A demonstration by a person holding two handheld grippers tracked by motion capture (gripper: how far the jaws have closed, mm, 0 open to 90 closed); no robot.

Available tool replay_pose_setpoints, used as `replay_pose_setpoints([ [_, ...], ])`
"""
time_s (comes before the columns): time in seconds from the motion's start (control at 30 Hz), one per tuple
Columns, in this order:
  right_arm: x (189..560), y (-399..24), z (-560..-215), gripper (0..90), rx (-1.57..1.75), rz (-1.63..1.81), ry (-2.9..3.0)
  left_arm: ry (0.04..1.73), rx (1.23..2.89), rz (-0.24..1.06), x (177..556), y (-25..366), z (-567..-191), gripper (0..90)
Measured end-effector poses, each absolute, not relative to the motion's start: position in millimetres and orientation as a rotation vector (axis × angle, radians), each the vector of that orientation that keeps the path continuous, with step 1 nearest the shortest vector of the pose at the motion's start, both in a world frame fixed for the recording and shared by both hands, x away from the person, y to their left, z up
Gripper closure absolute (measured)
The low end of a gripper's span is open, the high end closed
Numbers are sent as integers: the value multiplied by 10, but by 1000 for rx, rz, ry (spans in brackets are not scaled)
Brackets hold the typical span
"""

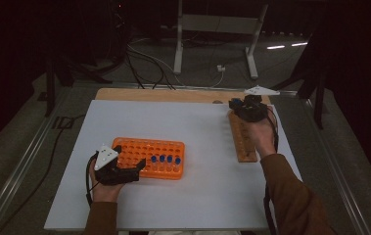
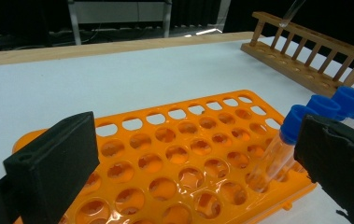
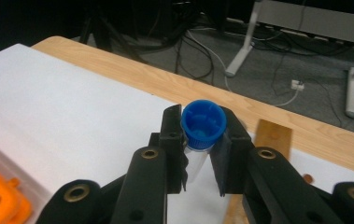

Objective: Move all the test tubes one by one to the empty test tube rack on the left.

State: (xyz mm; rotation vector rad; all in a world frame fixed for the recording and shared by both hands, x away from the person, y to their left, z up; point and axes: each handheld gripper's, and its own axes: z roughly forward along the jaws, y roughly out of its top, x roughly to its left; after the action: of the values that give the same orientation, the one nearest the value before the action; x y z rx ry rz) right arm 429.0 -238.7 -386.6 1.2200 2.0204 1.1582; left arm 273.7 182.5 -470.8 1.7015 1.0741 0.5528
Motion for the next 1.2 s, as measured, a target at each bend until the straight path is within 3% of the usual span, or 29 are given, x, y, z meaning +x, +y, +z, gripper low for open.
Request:
replay_pose_setpoints([
  [1.2, 4046, -1576, -3890, 764, 1000, 1233, 2236, 1078, 1680, 562, 2760, 1824, -4690, 9],
])
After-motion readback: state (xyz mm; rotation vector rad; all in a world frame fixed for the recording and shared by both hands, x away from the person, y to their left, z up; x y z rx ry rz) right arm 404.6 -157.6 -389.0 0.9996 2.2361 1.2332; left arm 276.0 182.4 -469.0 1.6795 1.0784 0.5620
